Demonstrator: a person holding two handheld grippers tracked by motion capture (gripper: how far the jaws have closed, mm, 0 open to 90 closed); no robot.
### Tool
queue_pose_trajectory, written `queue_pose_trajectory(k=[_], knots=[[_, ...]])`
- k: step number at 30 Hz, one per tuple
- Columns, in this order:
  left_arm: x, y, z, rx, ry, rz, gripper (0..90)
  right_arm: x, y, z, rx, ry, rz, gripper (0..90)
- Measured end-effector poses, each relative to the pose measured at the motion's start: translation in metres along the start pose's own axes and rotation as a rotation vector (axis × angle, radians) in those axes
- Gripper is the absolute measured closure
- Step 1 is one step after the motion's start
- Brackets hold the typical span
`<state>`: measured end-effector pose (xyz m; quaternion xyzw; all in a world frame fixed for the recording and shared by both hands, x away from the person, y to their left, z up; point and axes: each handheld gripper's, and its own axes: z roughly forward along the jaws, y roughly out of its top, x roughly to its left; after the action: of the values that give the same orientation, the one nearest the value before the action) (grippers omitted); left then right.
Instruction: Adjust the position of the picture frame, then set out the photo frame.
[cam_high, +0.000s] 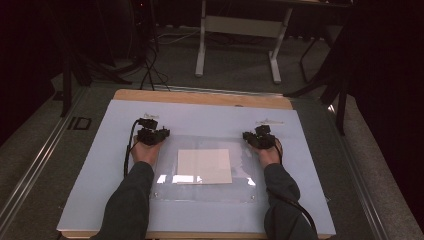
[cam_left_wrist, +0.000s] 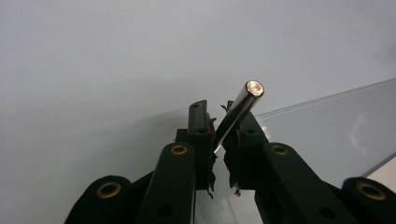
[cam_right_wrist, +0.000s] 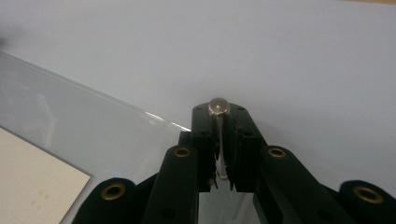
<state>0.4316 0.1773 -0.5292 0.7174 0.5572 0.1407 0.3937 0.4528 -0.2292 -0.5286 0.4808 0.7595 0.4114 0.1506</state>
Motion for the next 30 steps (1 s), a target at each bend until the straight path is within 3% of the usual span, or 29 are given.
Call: queue_pose_trajectory(k=[19,25,30], knots=[[0.0009,-0.0023,-0.0006,-0.011,-0.009,0.003,80.8,-0.0002,0.0012,0.0014,-0.001,-0.008,-0.002,82.6],[0.0025,-0.0039,-0.0002,-0.020,-0.023,-0.013,79.8,-0.0012,0.0006,0.0017,-0.005,0.002,-0.003,82.2],[0.0062,-0.0061,-0.0009,-0.027,-0.059,-0.034,77.0,-0.0016,-0.0004,0.0015,-0.012,0.009,0.004,81.3]])
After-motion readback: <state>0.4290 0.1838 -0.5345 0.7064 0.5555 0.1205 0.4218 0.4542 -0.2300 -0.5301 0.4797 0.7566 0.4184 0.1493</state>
